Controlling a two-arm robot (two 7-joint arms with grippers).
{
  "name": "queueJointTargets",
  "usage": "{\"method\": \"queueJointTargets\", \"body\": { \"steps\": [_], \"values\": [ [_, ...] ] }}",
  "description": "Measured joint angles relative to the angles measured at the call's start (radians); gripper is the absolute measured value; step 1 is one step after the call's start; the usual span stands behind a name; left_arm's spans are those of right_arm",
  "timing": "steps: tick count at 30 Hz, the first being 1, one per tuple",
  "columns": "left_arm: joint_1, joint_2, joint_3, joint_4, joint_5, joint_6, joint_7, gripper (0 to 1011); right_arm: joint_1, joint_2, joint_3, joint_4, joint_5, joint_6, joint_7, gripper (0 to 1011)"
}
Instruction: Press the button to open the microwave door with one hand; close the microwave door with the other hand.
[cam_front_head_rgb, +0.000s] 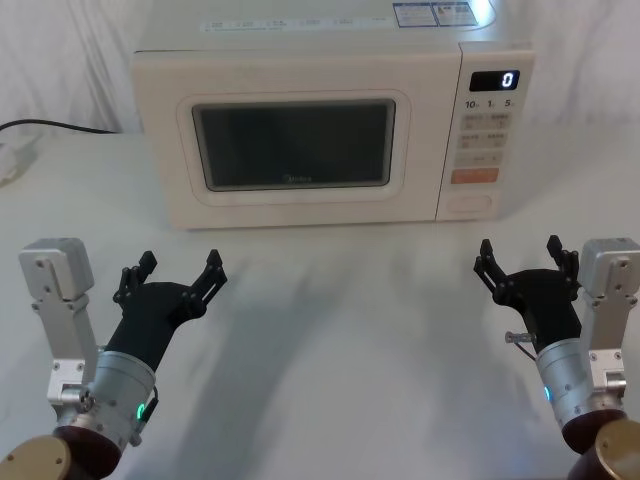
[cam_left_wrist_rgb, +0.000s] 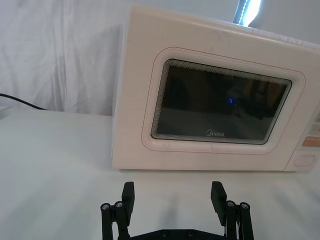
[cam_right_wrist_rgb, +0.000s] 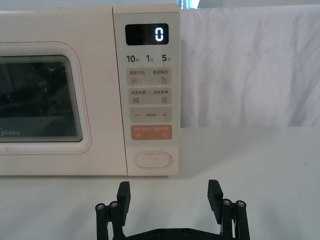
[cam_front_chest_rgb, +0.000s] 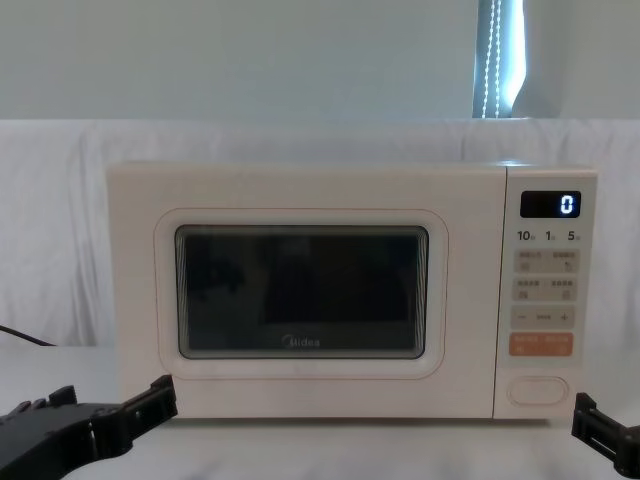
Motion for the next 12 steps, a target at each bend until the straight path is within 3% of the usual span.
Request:
{"method": "queueJointTargets", "body": {
  "steps": [12],
  "values": [
    [0.0, 0.0, 0.0, 0.0, 0.0, 0.0, 0.0, 1001, 0.0, 0.0, 0.0, 0.0, 0.0, 0.0, 0.0, 1002]
  ]
}}
